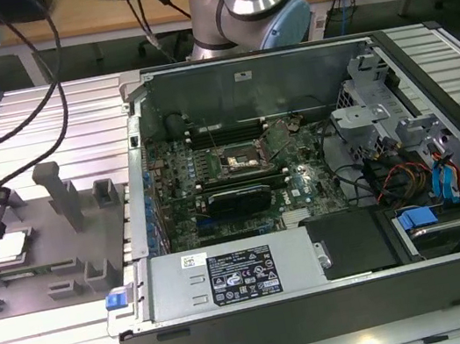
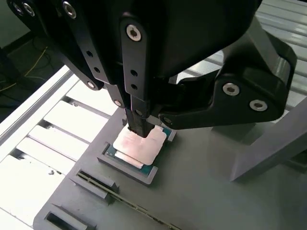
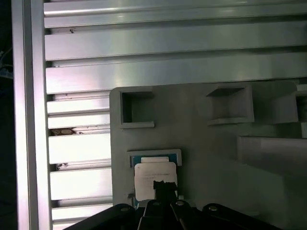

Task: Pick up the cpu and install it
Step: 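Pick up the cpu and move it towards the insertion slot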

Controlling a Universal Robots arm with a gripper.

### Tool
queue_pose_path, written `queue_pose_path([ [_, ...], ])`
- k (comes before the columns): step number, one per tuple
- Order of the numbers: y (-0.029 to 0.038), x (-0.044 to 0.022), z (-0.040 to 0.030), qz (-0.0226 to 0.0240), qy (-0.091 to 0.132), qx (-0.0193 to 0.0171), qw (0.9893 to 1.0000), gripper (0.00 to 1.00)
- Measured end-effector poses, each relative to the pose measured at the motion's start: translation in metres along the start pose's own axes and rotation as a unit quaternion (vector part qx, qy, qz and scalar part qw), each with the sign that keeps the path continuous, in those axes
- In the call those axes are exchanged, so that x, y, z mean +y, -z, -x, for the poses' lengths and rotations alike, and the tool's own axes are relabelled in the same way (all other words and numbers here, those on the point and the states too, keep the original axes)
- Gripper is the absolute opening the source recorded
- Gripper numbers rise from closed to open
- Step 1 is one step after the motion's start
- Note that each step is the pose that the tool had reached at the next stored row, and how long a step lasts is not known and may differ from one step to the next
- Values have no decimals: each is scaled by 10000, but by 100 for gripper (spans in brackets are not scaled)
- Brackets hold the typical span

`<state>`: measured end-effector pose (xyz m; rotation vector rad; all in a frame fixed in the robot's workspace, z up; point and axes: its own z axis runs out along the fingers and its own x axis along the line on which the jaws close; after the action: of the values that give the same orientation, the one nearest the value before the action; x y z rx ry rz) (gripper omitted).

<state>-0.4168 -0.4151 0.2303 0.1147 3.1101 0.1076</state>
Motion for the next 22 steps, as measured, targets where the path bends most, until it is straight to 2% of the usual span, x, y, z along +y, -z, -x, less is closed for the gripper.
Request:
queue_pose_path([
  [2,-54,-7,-20,1,2,-1,10000,11],
  [11,-189,-19,-32,-1,2,17,10000,11],
  [16,-234,-21,-36,0,41,19,10000,11],
  [20,-237,-22,-36,0,50,20,10000,11],
  [21,-237,-22,-36,0,50,20,10000,11],
  [22,-237,-22,-36,0,50,20,10000,17],
])
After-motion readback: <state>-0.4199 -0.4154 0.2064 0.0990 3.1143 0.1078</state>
